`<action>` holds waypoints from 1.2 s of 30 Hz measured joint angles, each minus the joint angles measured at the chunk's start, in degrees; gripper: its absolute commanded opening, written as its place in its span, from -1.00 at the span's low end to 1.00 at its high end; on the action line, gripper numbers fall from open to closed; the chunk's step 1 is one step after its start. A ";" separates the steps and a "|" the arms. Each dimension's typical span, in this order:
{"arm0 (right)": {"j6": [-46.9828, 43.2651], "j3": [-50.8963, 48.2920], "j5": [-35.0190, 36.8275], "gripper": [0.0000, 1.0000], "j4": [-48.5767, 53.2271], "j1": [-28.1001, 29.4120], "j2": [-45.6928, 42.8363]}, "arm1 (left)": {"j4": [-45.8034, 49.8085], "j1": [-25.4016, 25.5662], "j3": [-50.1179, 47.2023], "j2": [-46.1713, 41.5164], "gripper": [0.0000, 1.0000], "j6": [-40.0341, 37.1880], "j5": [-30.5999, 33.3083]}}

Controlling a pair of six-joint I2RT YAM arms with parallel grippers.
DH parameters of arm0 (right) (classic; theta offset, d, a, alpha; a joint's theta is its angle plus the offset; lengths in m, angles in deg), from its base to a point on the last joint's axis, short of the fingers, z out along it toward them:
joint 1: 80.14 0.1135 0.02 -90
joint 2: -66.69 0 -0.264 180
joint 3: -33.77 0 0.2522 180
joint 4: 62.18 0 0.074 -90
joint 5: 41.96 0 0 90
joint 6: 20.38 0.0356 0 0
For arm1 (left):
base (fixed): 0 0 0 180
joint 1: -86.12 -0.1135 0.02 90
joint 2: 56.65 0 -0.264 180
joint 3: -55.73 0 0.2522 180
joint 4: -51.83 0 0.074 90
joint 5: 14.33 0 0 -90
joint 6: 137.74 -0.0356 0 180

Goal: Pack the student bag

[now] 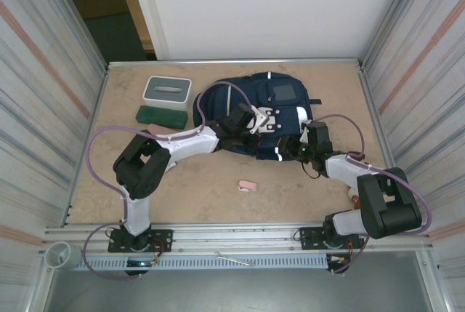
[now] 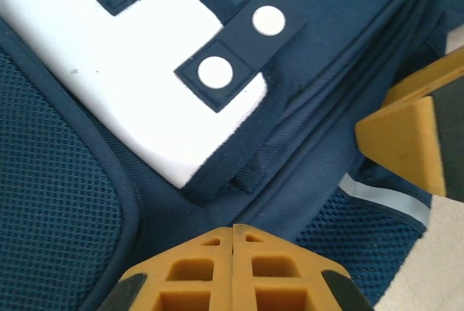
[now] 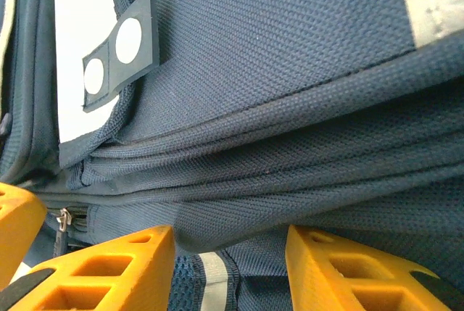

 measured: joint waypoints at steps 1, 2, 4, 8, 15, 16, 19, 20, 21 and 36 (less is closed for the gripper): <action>-0.04 0.09 0.02 -0.11 0.20 0.00 0.00 | -0.07 0.04 0.00 -0.09 -0.82 -0.02 -0.09; -0.26 0.17 0.00 -0.11 0.39 0.00 -0.09 | -0.07 0.04 0.00 -0.20 -0.70 -0.02 0.11; -0.70 0.20 0.04 -0.11 0.94 0.00 -0.35 | 0.46 0.09 0.00 -0.39 -0.53 0.26 1.22; -1.38 0.20 0.17 -0.10 1.57 0.00 -0.59 | 4.66 0.37 0.02 -1.18 -0.18 2.45 4.76; -1.49 0.24 0.15 -0.09 1.64 0.00 -0.55 | 10.60 2.19 0.00 -1.49 -0.05 6.97 7.32; -1.49 0.35 0.15 -0.08 1.73 0.00 -0.52 | 11.04 2.43 0.00 -1.44 -0.05 7.45 7.30; -1.49 0.42 0.13 -0.08 1.92 0.00 -0.50 | 12.31 2.51 0.11 -1.11 -0.06 8.48 7.19; -1.49 0.42 0.13 -0.08 1.92 0.00 -0.50 | 12.74 2.51 0.20 -0.98 -0.07 8.66 7.23; -1.49 0.42 0.13 -0.08 1.92 0.00 -0.52 | 13.07 2.49 0.31 -0.87 -0.09 8.70 7.30; -1.49 0.42 0.13 -0.08 1.92 0.00 -0.52 | 17.94 2.73 6.36 2.80 -0.50 6.67 9.11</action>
